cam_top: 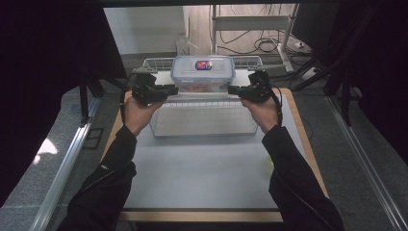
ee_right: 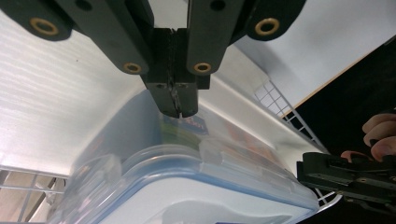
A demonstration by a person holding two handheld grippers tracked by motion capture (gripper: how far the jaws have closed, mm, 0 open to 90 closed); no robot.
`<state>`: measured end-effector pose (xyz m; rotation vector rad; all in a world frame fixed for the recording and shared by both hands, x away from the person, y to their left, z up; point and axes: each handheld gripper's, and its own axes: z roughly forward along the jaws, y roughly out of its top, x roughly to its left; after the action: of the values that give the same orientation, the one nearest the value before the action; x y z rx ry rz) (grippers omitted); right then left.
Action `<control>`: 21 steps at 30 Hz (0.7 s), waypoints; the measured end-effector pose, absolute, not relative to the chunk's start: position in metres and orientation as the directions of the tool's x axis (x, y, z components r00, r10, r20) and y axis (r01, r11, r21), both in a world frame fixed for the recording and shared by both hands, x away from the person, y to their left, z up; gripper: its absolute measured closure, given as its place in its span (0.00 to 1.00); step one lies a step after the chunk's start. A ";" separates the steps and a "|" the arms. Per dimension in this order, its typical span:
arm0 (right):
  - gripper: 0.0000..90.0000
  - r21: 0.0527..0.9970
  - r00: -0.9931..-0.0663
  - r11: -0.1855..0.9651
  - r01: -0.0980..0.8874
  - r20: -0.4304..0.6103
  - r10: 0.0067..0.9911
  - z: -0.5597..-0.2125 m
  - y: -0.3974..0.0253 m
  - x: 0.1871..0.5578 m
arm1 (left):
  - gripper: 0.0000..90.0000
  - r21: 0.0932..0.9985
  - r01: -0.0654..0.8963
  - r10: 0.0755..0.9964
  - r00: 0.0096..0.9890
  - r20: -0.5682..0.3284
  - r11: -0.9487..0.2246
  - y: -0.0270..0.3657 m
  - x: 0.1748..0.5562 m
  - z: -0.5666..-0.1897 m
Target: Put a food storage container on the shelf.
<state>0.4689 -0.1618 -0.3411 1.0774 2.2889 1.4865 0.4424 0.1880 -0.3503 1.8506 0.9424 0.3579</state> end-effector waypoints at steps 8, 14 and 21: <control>0.99 0.853 -0.688 0.215 0.475 0.208 0.696 -0.345 -0.160 0.478 | 0.83 0.862 0.463 0.752 0.638 -0.164 -0.205 0.184 0.448 -0.353; 0.90 0.867 -0.693 0.217 0.448 0.184 0.697 -0.342 -0.160 0.471 | 0.76 0.876 0.432 0.724 0.673 -0.155 -0.214 0.182 0.432 -0.355; 0.66 0.876 -0.713 0.254 0.410 0.134 0.688 -0.344 -0.164 0.450 | 0.55 0.886 0.397 0.705 0.699 -0.122 -0.240 0.181 0.408 -0.364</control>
<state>0.4497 -0.1641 -0.3443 1.0172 2.2533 1.4419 0.4078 0.1807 -0.3641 1.8653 0.8614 0.3694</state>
